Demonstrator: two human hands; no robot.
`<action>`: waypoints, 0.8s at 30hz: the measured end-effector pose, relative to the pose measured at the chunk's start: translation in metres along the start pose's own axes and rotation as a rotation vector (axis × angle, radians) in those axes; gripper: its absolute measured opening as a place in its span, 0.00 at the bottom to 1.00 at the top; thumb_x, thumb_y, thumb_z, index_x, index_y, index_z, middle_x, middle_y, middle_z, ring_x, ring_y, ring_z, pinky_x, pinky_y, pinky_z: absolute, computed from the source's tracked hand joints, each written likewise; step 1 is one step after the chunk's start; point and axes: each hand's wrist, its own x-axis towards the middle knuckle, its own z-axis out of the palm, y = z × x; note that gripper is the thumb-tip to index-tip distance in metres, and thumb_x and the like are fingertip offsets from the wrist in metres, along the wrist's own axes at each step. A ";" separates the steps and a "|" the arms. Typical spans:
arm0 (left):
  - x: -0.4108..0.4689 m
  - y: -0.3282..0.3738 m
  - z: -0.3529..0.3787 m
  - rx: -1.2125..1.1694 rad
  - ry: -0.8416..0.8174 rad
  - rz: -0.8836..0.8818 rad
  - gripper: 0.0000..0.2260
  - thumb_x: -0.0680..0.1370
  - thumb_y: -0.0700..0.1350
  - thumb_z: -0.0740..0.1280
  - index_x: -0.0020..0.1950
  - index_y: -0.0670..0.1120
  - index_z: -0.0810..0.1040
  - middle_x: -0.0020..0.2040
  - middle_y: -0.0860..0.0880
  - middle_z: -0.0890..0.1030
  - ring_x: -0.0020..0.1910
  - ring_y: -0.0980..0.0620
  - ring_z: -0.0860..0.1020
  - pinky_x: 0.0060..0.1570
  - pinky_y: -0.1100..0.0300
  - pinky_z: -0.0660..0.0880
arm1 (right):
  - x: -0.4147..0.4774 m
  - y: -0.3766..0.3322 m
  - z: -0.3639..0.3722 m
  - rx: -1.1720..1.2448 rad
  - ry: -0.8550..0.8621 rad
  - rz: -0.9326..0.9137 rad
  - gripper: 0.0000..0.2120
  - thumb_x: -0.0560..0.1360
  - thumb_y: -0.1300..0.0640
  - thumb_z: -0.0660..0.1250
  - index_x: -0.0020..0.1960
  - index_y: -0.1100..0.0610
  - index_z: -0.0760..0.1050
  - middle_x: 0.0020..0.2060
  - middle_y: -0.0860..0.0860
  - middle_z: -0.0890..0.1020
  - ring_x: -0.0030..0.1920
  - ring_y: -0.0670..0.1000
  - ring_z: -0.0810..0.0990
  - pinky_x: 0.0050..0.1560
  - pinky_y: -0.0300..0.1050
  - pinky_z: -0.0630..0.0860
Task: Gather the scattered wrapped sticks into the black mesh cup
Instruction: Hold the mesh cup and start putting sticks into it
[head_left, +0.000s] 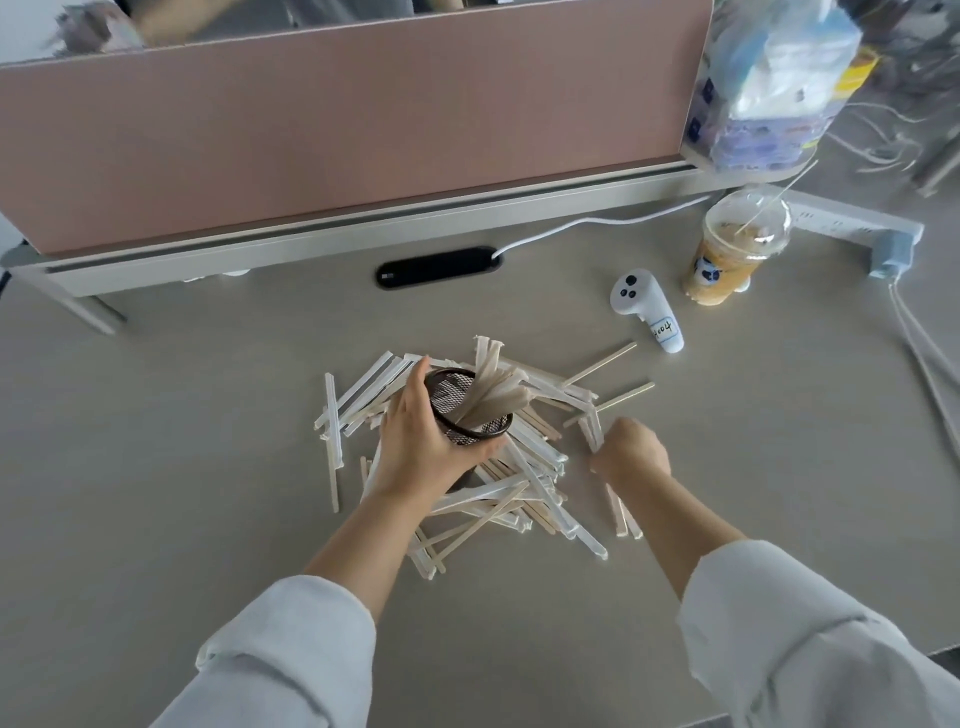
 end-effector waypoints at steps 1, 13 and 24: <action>0.001 -0.001 -0.001 -0.004 0.000 -0.002 0.48 0.57 0.57 0.78 0.70 0.43 0.58 0.65 0.43 0.72 0.63 0.43 0.71 0.62 0.46 0.69 | -0.001 0.001 0.001 -0.010 0.004 0.001 0.06 0.71 0.63 0.66 0.42 0.58 0.69 0.39 0.53 0.74 0.44 0.57 0.75 0.42 0.43 0.71; -0.002 -0.015 -0.016 -0.032 0.082 -0.035 0.48 0.56 0.56 0.79 0.69 0.47 0.60 0.65 0.46 0.73 0.63 0.45 0.71 0.62 0.50 0.69 | -0.010 -0.018 0.018 0.070 -0.038 -0.090 0.19 0.75 0.64 0.52 0.65 0.60 0.64 0.52 0.59 0.77 0.53 0.61 0.77 0.41 0.46 0.70; -0.016 -0.030 -0.030 -0.028 0.105 -0.038 0.44 0.57 0.52 0.79 0.67 0.45 0.63 0.61 0.45 0.74 0.60 0.47 0.71 0.59 0.58 0.67 | -0.033 -0.049 0.040 -0.250 -0.100 -0.481 0.21 0.68 0.47 0.72 0.55 0.56 0.73 0.51 0.52 0.77 0.46 0.54 0.76 0.39 0.43 0.70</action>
